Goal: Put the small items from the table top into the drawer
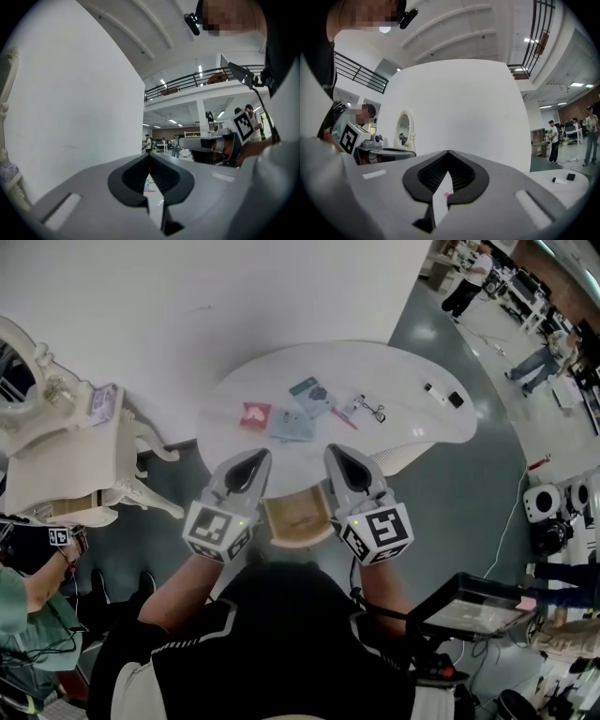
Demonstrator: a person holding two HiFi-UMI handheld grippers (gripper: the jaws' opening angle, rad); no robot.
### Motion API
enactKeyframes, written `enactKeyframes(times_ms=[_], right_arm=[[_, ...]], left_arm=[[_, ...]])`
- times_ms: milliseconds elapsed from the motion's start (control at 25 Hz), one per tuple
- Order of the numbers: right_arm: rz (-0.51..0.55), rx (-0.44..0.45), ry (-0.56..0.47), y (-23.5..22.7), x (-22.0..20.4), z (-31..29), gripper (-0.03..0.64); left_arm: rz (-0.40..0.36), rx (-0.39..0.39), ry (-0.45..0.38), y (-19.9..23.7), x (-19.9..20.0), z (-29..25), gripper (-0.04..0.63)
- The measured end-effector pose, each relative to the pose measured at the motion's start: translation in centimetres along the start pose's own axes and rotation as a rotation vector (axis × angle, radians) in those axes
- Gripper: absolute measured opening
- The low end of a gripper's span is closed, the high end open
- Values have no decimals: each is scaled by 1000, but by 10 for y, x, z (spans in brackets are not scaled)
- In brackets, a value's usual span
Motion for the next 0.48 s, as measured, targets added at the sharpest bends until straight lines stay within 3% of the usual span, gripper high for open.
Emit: enactKeyframes(times_ms=[480], right_arm=[[-11,-7,-9,-4,3,1,0]], left_arm=[[-21,4,-9,-2,7,1,-2]])
Point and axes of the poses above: the fingertips, and each gripper's own axes: z backward along the fingers, y to its left, x out of its top, the point moved 7 cm from there along z, backward along the fingers, and after that the axes turned 4 degrees about x, right-handed, at the moved point
